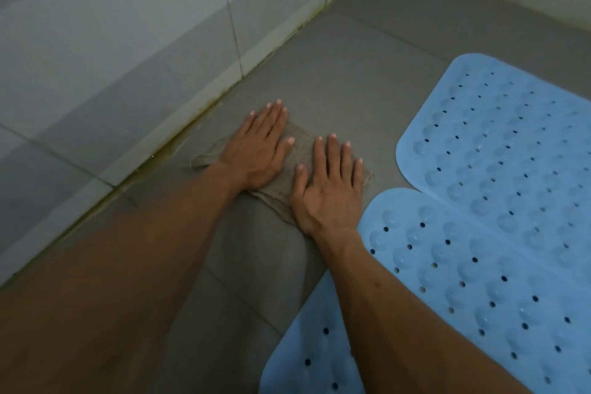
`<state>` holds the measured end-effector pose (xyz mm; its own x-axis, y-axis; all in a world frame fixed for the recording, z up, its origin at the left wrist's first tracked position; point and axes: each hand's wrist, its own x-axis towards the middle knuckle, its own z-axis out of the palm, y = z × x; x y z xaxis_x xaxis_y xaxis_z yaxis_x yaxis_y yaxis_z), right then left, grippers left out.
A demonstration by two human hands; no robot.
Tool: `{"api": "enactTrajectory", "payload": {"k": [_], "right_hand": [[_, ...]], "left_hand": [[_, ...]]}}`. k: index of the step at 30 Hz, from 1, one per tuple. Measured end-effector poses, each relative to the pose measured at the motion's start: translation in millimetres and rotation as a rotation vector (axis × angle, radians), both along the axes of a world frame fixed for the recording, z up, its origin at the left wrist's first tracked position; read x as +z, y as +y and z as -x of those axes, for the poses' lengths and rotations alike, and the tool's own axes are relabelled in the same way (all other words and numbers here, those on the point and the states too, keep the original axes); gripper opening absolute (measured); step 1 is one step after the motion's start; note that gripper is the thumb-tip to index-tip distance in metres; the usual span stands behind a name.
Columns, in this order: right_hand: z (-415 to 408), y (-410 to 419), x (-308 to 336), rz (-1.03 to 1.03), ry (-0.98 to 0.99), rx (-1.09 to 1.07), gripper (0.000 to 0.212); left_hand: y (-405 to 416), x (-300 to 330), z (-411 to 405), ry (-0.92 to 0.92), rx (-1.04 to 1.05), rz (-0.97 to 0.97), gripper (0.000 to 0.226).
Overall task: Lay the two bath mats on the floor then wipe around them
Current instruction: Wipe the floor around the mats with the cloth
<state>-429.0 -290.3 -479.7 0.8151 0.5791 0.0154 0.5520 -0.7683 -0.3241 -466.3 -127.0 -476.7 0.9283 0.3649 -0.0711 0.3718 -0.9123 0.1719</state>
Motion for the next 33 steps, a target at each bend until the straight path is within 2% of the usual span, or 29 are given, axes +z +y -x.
{"api": "enactTrajectory", "payload": {"k": [7, 24, 33], "right_hand": [[-70.0, 16.6, 3.3, -0.017, 0.002, -0.016, 0.064], [-74.0, 22.2, 13.8, 0.049, 0.035, -0.049, 0.062], [-78.6, 18.9, 7.0, -0.043, 0.122, -0.019, 0.065]], "left_hand": [[16.2, 3.4, -65.3, 0.024, -0.015, 0.001, 0.064], [19.1, 9.2, -76.0, 0.031, -0.005, -0.048, 0.063], [15.5, 11.9, -79.5, 0.091, -0.015, -0.071, 0.063]]}}
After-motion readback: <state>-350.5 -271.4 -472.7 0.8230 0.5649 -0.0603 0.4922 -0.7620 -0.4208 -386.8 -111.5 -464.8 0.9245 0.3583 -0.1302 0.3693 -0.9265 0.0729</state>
